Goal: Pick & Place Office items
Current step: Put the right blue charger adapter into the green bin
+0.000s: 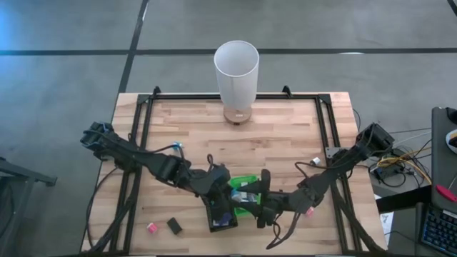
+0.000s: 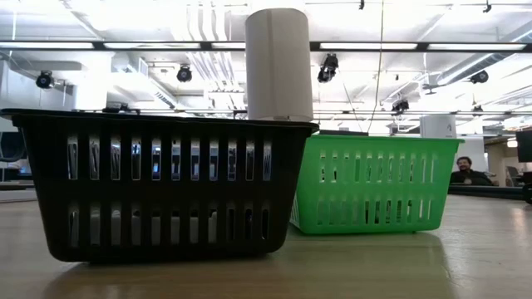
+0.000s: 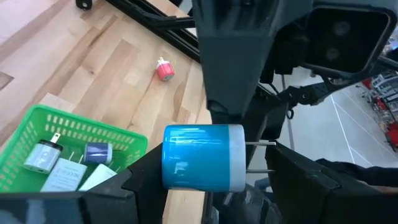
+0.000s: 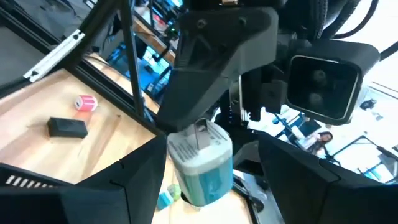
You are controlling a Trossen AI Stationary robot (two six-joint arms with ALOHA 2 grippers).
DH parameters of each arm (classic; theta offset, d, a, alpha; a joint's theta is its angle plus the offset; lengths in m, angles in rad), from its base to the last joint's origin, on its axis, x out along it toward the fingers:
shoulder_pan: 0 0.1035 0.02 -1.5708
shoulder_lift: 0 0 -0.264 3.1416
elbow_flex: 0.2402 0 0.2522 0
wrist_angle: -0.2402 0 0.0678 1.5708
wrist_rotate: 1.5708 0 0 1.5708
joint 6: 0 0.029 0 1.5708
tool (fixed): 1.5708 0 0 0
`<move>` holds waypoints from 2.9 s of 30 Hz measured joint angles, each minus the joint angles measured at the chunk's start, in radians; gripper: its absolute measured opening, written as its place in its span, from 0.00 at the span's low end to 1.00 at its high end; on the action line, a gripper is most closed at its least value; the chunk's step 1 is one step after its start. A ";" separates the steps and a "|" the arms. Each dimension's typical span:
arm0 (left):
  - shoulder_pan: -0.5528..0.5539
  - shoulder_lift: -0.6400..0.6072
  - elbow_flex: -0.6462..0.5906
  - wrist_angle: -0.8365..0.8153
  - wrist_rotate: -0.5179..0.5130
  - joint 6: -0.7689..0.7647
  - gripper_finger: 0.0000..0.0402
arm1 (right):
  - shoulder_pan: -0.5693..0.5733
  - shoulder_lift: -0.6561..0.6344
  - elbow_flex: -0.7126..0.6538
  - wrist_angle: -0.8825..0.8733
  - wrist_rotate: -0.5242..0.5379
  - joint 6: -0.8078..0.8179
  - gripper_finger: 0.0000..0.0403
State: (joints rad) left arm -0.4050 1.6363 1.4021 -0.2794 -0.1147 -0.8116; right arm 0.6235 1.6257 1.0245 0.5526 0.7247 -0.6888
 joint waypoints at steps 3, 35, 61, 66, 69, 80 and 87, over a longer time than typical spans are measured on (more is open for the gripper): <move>0.001 0.000 0.000 -0.001 0.000 0.000 0.58 | -0.001 0.000 0.000 -0.001 0.007 0.000 0.62; 0.001 0.007 0.000 0.031 0.018 0.005 0.58 | -0.018 0.001 -0.005 -0.023 -0.078 0.087 0.62; 0.012 0.048 0.000 0.084 0.093 -0.019 0.59 | -0.039 0.029 -0.005 -0.032 -0.070 0.109 0.33; 0.015 0.049 0.000 0.078 0.085 -0.052 0.75 | -0.034 0.026 -0.003 -0.015 0.035 0.136 0.33; 0.015 0.049 0.000 0.074 0.085 -0.034 0.82 | -0.032 0.026 -0.003 -0.030 0.055 0.123 0.32; 0.064 0.023 0.001 -0.156 0.048 0.002 0.84 | -0.011 0.026 0.002 -0.161 0.085 0.224 0.32; 0.117 -0.026 0.000 -0.347 -0.041 0.123 0.85 | 0.003 0.017 0.003 -0.243 0.119 0.330 0.32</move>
State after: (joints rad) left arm -0.2883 1.6106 1.4023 -0.6268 -0.1555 -0.6890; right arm 0.6270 1.6424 1.0273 0.3099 0.8440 -0.3584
